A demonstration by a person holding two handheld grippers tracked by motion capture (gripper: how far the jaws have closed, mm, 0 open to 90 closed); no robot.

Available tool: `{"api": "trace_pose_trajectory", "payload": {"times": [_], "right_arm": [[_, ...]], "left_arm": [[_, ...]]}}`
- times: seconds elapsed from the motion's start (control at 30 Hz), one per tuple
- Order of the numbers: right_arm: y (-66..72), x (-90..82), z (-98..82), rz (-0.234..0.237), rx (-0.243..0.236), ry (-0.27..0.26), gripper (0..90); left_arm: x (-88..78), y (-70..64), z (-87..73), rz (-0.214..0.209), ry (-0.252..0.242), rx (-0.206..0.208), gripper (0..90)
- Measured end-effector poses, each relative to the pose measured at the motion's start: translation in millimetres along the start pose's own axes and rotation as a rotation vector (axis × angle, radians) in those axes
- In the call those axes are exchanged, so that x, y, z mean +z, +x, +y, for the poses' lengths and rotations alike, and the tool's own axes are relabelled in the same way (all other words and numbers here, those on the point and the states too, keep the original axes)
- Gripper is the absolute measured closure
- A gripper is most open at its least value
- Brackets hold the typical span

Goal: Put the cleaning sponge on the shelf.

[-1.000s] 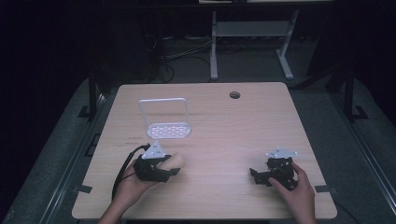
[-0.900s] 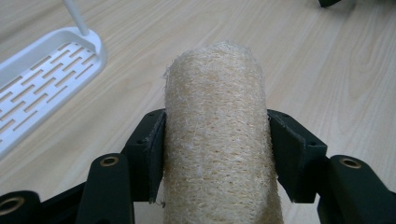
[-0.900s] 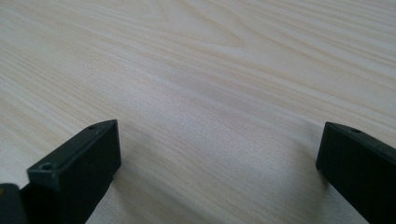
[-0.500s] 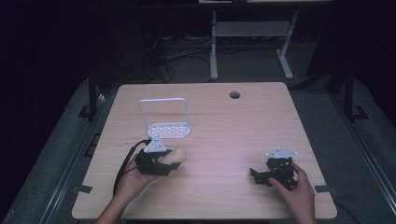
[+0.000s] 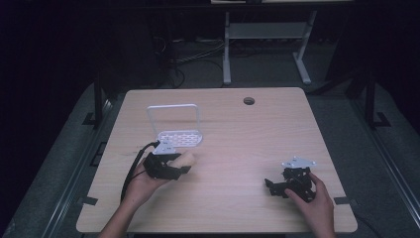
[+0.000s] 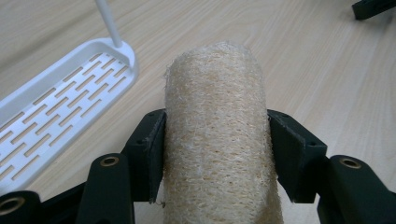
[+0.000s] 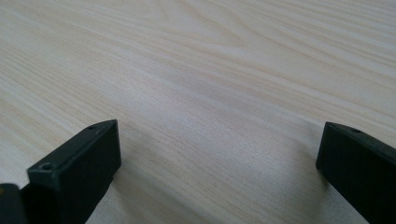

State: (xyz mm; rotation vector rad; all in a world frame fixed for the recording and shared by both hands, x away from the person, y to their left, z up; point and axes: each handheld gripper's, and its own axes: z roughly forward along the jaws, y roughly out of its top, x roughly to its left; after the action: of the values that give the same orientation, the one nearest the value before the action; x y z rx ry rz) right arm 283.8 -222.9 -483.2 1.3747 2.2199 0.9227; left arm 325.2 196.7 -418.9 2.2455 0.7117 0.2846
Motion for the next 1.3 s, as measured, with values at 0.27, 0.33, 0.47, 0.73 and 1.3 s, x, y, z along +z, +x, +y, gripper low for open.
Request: {"api": "trace_pose_trajectory", "payload": {"times": [0.27, 0.33, 0.47, 0.73, 1.3], "right_arm": [[0.0, 0.0, 0.0, 0.0, 0.001, 0.0, 0.0], [0.0, 0.0, 0.0, 0.0, 0.001, 0.0, 0.0], [0.0, 0.0, 0.0, 0.0, 0.001, 0.0, 0.0], [0.0, 0.0, 0.0, 0.0, 0.001, 0.0, 0.0], [0.0, 0.0, 0.0, 0.0, 0.0, 0.0, 0.0]], "left_arm": [[6.7, 9.2, -1.6, 0.01, 0.007, -0.023, 41.2], [8.1, 11.1, -1.0, 0.015, 0.016, -0.024, 41.2], [10.7, 16.2, 1.3, 0.027, 0.024, -0.023, 41.2], [17.9, 27.3, 6.8, 0.036, 0.04, -0.033, 41.2], [27.7, 45.2, 21.6, 0.068, 0.05, -0.032, 41.2]]}}
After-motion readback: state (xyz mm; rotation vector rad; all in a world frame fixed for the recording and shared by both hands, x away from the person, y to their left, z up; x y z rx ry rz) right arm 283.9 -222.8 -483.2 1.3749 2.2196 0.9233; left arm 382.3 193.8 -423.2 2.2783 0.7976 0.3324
